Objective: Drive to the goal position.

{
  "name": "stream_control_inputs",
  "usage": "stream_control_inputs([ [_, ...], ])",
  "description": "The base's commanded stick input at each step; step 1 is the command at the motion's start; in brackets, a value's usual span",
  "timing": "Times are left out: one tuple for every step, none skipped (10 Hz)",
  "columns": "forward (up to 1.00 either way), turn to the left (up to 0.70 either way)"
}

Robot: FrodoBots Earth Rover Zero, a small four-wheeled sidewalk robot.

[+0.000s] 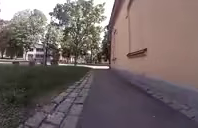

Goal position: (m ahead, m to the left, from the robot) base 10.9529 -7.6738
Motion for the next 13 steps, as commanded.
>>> stream_control_inputs([
  [0.44,0.05],
  [0.44,0.05],
  [0.44,0.05],
  [0.44,0.05],
  [0.44,0.05],
  [0.44,0.05],
  [0.44,0.05],
  [0.44,0.05],
  [0.44,0.05],
  [0.44,0.05],
  [0.44,0.05],
  [0.44,0.05],
  [0.44,0.04],
])
